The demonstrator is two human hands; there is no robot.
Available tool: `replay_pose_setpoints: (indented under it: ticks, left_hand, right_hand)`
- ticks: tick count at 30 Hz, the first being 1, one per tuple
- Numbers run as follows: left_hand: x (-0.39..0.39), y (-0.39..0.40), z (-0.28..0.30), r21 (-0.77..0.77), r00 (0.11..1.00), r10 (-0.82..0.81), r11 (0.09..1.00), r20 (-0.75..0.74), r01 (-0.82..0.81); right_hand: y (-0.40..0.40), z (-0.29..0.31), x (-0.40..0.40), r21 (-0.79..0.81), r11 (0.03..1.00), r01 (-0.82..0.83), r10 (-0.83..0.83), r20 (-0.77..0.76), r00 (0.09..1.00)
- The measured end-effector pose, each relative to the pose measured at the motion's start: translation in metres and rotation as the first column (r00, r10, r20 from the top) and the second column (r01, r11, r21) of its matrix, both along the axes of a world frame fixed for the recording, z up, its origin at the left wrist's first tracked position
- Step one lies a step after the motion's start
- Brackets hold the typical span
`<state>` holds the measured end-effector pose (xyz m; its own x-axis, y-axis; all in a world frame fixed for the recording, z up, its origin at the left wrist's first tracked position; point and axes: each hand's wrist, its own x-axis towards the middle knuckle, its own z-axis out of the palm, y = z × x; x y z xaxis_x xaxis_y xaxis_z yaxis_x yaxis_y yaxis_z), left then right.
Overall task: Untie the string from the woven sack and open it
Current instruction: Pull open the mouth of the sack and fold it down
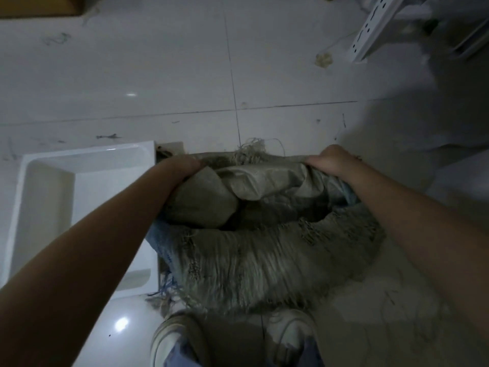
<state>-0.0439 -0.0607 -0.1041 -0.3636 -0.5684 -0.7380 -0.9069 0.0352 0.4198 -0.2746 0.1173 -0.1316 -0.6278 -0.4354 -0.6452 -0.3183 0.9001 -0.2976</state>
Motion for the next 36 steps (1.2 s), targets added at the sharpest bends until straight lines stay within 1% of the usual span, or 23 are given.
replay_pose_setpoints:
  ticks: [1, 3, 5, 7, 9, 11, 12, 14, 15, 17, 18, 19, 21, 23, 25, 26, 28, 30, 31, 33, 34, 35, 36]
  left_hand:
    - [-0.004, 0.004, -0.004, -0.081, 0.995, -0.071, 0.994, 0.067, 0.077]
    - [-0.009, 0.012, -0.005, -0.291, 0.956, -0.204, 0.92, 0.213, 0.261]
    - [-0.011, 0.021, -0.002, -0.603, 0.911, -0.293, 0.684, 0.29, 0.411]
    - [-0.008, 0.04, 0.001, -0.777, 0.845, -0.482, 0.43, 0.233, 0.459]
    - [-0.001, 0.061, -0.005, -0.733, 0.665, -0.666, 0.256, 0.339, 0.63]
    - [0.01, 0.072, -0.024, -0.607, 0.537, -0.68, 0.169, 0.498, 0.777]
    - [0.016, 0.072, -0.032, -0.589, 0.536, -0.641, 0.159, 0.548, 0.792]
    - [0.025, 0.069, -0.04, -0.614, 0.606, -0.554, 0.203, 0.57, 0.763]
    - [0.028, 0.066, -0.041, -0.62, 0.647, -0.529, 0.262, 0.549, 0.739]
    - [0.033, 0.058, -0.041, -0.614, 0.74, -0.501, 0.43, 0.449, 0.662]
    - [0.035, 0.052, -0.04, -0.615, 0.798, -0.486, 0.52, 0.357, 0.592]
    - [0.035, 0.047, -0.036, -0.618, 0.851, -0.465, 0.601, 0.245, 0.506]
    - [0.036, 0.034, -0.031, -0.573, 0.934, -0.358, 0.769, -0.022, 0.282]
    - [0.033, 0.026, -0.024, -0.42, 0.957, -0.163, 0.906, -0.241, 0.048]
    - [0.028, 0.02, -0.017, -0.244, 0.923, 0.042, 0.959, -0.383, -0.145]
    - [0.025, 0.016, -0.014, -0.152, 0.903, 0.131, 0.966, -0.408, -0.209]
    - [0.022, 0.01, -0.008, 0.01, 0.876, 0.234, 0.967, -0.421, -0.253]
    - [0.024, 0.001, -0.004, 0.146, 0.865, 0.278, 0.96, -0.418, -0.238]
    - [0.027, -0.001, -0.003, 0.23, 0.87, 0.301, 0.947, -0.39, -0.224]
    - [0.028, -0.001, -0.004, 0.33, 0.916, 0.303, 0.92, -0.262, -0.21]
    - [0.027, 0.002, -0.008, 0.27, 0.959, 0.208, 0.951, -0.194, -0.152]
    - [0.027, 0.006, -0.012, 0.154, 0.993, 0.048, 0.988, -0.106, -0.032]
    - [0.026, 0.01, -0.021, -0.006, 0.994, -0.108, 0.994, 0.024, 0.108]
  right_hand:
    - [-0.001, -0.001, 0.003, 0.033, 0.991, -0.131, 0.134, -0.185, 0.973]
    - [-0.004, 0.01, 0.019, -0.001, 0.948, -0.318, 0.269, -0.531, 0.803]
    - [-0.003, 0.027, 0.044, -0.032, 0.9, -0.434, 0.301, -0.674, 0.675]
    - [0.003, 0.035, 0.074, 0.142, 0.839, -0.526, 0.48, -0.65, 0.59]
    - [0.013, 0.027, 0.099, 0.346, 0.742, -0.574, 0.658, -0.541, 0.524]
    - [0.022, 0.013, 0.108, 0.447, 0.702, -0.554, 0.712, -0.468, 0.524]
    - [0.025, 0.007, 0.106, 0.469, 0.713, -0.522, 0.702, -0.469, 0.537]
    - [0.03, 0.0, 0.096, 0.439, 0.79, -0.428, 0.612, -0.523, 0.593]
    - [0.033, -0.004, 0.09, 0.401, 0.83, -0.387, 0.556, -0.543, 0.63]
    - [0.04, -0.008, 0.073, 0.257, 0.906, -0.337, 0.424, -0.544, 0.724]
    - [0.042, -0.006, 0.065, 0.12, 0.941, -0.316, 0.332, -0.509, 0.794]
    - [0.044, 0.0, 0.056, -0.059, 0.963, -0.264, 0.216, -0.42, 0.881]
    - [0.044, 0.014, 0.041, -0.329, 0.943, -0.045, 0.019, -0.085, 0.996]
    - [0.043, 0.023, 0.024, -0.414, 0.896, 0.162, -0.072, 0.225, 0.972]
    - [0.042, 0.027, 0.012, -0.368, 0.852, 0.373, -0.162, 0.492, 0.855]
    - [0.042, 0.027, 0.006, -0.319, 0.82, 0.475, -0.221, 0.59, 0.777]
    - [0.039, 0.022, -0.003, -0.256, 0.738, 0.624, -0.336, 0.663, 0.669]
    - [0.034, 0.015, -0.006, -0.22, 0.675, 0.704, -0.448, 0.636, 0.628]
    - [0.031, 0.009, -0.008, -0.246, 0.694, 0.676, -0.46, 0.571, 0.68]
    - [0.025, -0.003, -0.007, -0.249, 0.88, 0.404, -0.333, 0.281, 0.9]
    - [0.024, -0.009, -0.004, -0.175, 0.962, 0.21, -0.197, 0.09, 0.976]
    - [0.024, -0.013, 0.001, -0.076, 0.996, 0.037, -0.046, -0.107, 0.993]
    - [0.024, -0.015, 0.005, -0.004, 0.995, -0.1, 0.096, -0.263, 0.96]
